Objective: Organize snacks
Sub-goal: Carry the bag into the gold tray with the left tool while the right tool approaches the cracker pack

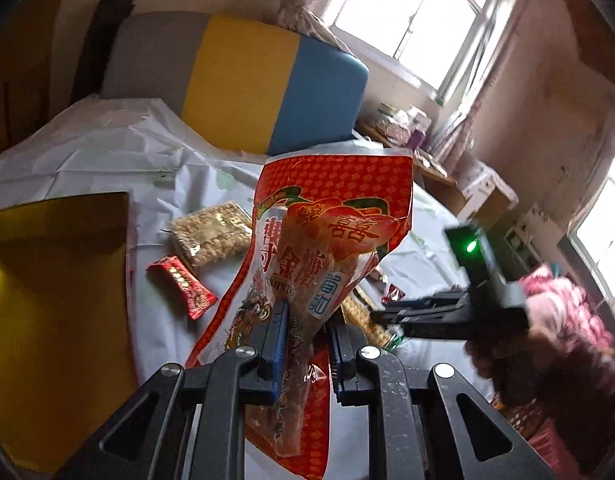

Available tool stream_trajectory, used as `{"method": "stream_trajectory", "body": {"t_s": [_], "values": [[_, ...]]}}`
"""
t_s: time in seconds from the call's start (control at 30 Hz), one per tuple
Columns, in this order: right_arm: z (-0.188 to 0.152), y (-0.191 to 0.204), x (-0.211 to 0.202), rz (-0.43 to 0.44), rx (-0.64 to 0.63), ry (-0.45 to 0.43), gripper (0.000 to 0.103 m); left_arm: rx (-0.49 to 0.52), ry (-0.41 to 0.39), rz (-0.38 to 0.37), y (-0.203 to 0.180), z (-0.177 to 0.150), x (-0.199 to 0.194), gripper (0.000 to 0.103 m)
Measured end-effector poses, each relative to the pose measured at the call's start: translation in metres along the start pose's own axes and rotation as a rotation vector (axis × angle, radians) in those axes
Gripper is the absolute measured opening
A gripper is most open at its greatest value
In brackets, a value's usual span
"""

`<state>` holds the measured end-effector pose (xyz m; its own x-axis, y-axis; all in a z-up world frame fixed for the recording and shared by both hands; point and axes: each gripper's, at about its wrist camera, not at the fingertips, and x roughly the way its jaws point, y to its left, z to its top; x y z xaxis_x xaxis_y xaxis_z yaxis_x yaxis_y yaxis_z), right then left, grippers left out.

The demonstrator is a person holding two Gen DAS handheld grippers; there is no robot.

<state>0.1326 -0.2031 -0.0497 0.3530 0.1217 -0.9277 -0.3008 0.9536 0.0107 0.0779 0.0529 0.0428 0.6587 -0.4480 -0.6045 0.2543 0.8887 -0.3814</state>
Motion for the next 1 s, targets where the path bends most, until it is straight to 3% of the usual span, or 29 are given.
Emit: {"method": "stream_trajectory", "body": {"t_s": [0.3, 0.43, 0.53, 0.6, 0.87, 1.0], "values": [[0.0, 0.011, 0.001, 0.056, -0.026, -0.016, 0.043, -0.11, -0.091, 0.035, 0.033, 0.012, -0.041, 0.018], [-0.005, 0.025, 0.007, -0.009, -0.1, -0.009, 0.047, -0.17, -0.134, 0.093, 0.059, 0.019, -0.064, 0.016], [-0.005, 0.026, 0.009, -0.015, -0.11, -0.003, 0.048, -0.206, -0.145, 0.179, 0.077, 0.024, -0.073, 0.014], [-0.005, 0.026, 0.01, -0.022, -0.111, -0.002, 0.048, -0.243, -0.149, 0.196, 0.087, 0.025, -0.077, 0.014], [-0.01, 0.03, 0.012, -0.071, -0.135, 0.011, 0.048, -0.211, -0.153, 0.305, 0.105, 0.045, -0.082, 0.013], [-0.012, 0.029, 0.011, -0.072, -0.142, 0.013, 0.048, -0.16, -0.104, 0.375, 0.113, 0.055, -0.074, 0.015]]}}
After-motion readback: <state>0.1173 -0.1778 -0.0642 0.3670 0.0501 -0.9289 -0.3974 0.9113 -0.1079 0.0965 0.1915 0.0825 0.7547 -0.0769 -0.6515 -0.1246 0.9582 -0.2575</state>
